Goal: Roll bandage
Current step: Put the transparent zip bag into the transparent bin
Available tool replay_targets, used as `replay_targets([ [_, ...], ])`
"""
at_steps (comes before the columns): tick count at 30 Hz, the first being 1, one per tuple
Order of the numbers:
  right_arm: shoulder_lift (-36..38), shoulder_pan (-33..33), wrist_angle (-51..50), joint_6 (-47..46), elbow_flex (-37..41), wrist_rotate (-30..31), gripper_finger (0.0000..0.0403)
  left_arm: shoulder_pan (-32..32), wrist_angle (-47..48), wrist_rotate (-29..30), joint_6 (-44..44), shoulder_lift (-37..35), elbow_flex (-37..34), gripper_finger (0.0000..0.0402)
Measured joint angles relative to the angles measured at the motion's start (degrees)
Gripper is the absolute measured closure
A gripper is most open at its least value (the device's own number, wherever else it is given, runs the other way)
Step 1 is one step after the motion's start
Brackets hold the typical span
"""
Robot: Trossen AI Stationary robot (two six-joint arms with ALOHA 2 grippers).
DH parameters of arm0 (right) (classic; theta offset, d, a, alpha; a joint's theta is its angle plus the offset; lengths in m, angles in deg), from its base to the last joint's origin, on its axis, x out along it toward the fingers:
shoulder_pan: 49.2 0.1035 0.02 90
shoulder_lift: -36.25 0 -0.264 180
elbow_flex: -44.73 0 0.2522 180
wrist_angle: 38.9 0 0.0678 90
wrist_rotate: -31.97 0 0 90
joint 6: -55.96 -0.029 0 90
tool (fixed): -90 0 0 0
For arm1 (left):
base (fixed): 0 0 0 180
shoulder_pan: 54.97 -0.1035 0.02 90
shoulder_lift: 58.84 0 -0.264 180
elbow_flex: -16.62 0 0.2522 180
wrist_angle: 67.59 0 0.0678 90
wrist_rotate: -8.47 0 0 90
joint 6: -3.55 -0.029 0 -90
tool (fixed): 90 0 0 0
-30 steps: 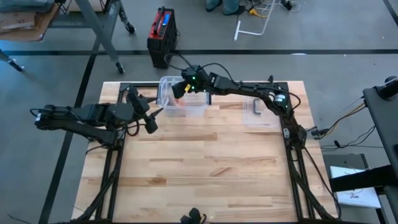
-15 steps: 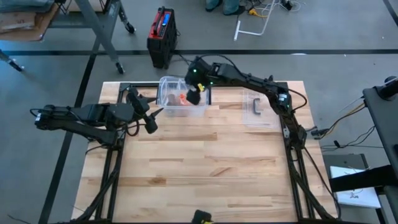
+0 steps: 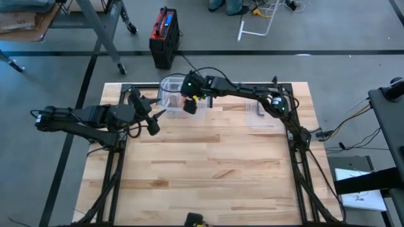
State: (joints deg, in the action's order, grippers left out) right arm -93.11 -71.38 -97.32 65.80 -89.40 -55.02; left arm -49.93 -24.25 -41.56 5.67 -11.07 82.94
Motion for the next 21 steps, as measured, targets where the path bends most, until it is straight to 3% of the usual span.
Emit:
replay_targets([
  [10, -0.5, 2.3, 21.01, -5.75, -1.51, -5.01, 0.0144, 0.0, 0.03, 0.0, -1.38, 0.31, 0.0, 0.0182],
  [13, -0.54, 2.39, 23.17, -5.78, -1.5, -4.91, 0.015, 0.02, 0.19, 0.0, -1.39, 0.33, 0.0, 0.0182],
  [17, 0.02, 1.53, 12.41, -1.41, -3.37, -3.4, 0.0163, 0.0, 1.85, -0.17, -0.07, 0.28, 0.0, 0.0182],
  [21, 1.23, 0.75, -4.85, 6.68, -8.73, 7.45, 0.0175, 0.0, 4.19, -0.2, 1.71, 0.17, 0.0, 0.0182],
])
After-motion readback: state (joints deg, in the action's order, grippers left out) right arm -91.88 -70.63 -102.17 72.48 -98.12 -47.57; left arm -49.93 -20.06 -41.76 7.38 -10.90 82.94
